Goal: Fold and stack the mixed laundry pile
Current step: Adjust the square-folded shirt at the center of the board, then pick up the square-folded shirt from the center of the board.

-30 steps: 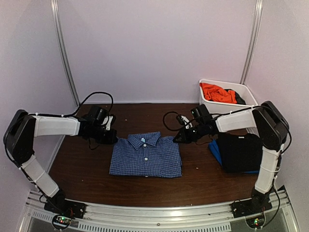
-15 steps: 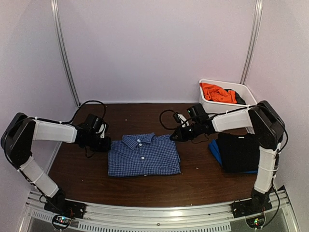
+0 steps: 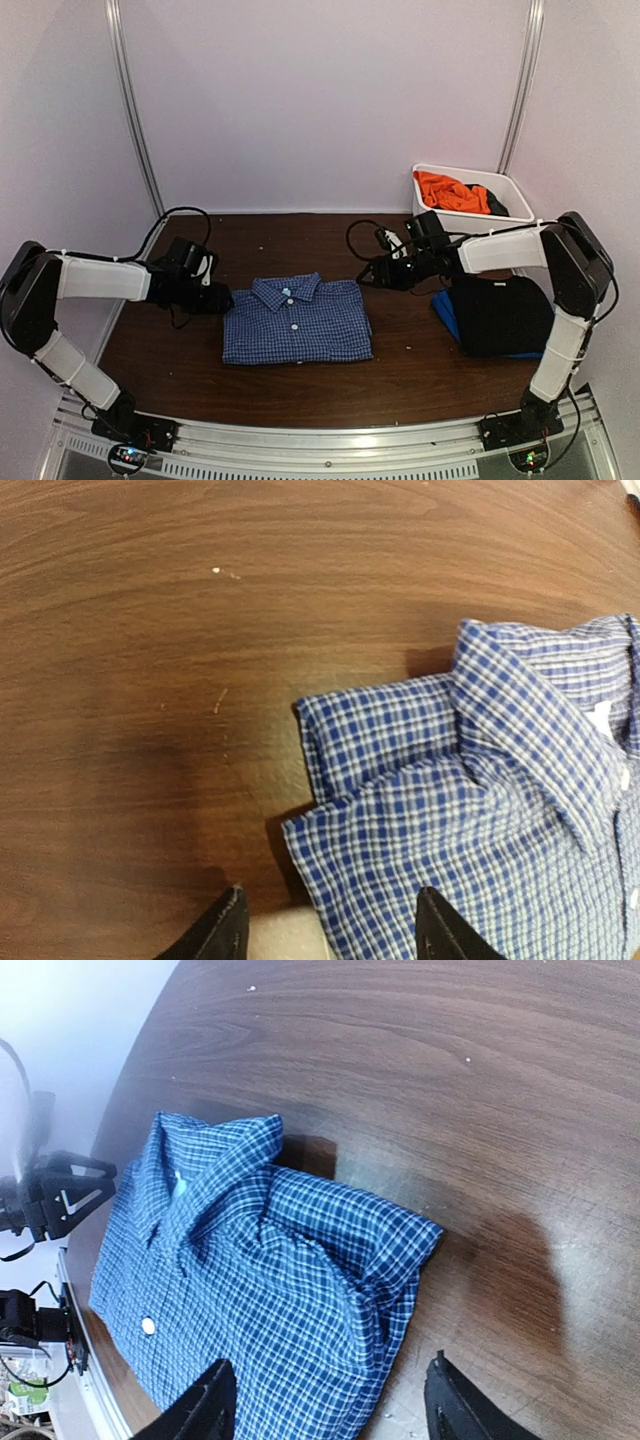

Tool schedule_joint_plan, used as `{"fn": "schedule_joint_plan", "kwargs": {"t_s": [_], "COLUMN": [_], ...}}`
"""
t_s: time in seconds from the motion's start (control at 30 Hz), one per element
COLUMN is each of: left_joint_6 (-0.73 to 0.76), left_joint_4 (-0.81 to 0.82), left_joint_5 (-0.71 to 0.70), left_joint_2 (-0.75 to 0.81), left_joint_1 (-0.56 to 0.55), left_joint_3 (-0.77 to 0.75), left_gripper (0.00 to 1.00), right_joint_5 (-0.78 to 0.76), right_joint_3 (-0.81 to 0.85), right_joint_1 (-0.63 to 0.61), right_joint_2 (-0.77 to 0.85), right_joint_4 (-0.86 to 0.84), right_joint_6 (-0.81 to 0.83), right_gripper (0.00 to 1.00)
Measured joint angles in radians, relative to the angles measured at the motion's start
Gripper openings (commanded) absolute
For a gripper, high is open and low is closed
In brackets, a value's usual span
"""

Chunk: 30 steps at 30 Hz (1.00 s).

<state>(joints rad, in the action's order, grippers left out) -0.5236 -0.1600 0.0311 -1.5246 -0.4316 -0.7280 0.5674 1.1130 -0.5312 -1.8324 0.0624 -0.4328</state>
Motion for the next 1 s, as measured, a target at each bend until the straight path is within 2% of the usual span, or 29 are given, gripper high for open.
{"fn": "schedule_joint_plan", "kwargs": {"t_s": [0.07,0.33,0.47,0.5,0.67,0.7,0.77,0.83,1.0], "left_joint_6": [-0.001,-0.025,-0.037,-0.039,-0.069,-0.074,-0.08,-0.093,-0.105], "left_joint_4": [0.0,0.006,0.038,0.049,0.126,0.142,0.161,0.174,0.176], "left_joint_5": [0.019,0.109,0.123,0.123,0.136,0.142,0.152,0.159,0.164], "left_joint_2": [0.028,0.033,0.027,0.022,-0.019,-0.028,-0.042,-0.054,-0.062], "left_joint_1": [0.0,-0.001,-0.026,-0.039,-0.07,-0.07,-0.07,-0.08,-0.141], "left_joint_3": [0.014,0.089,0.103,0.103,0.103,0.103,0.102,0.099,0.091], "left_gripper": [0.59,0.59,0.56,0.53,0.27,0.21,0.08,0.0,0.0], "right_joint_5": [0.033,0.108,0.127,0.132,0.139,0.134,0.126,0.122,0.059], "right_joint_3": [-0.035,-0.15,-0.131,-0.121,-0.097,-0.097,-0.099,-0.099,-0.105], "right_joint_1": [0.0,-0.044,-0.083,-0.09,-0.106,-0.107,-0.108,-0.108,-0.108], "right_joint_2": [0.013,-0.037,-0.076,-0.089,-0.138,-0.142,-0.142,-0.139,-0.071], "right_joint_4": [-0.03,-0.085,-0.144,-0.153,-0.185,-0.182,-0.168,-0.162,-0.068], "right_joint_6": [-0.029,-0.13,-0.166,-0.174,-0.202,-0.204,-0.21,-0.204,-0.181], "right_gripper": [0.57,0.57,0.49,0.45,0.04,0.0,0.0,0.0,0.0]}}
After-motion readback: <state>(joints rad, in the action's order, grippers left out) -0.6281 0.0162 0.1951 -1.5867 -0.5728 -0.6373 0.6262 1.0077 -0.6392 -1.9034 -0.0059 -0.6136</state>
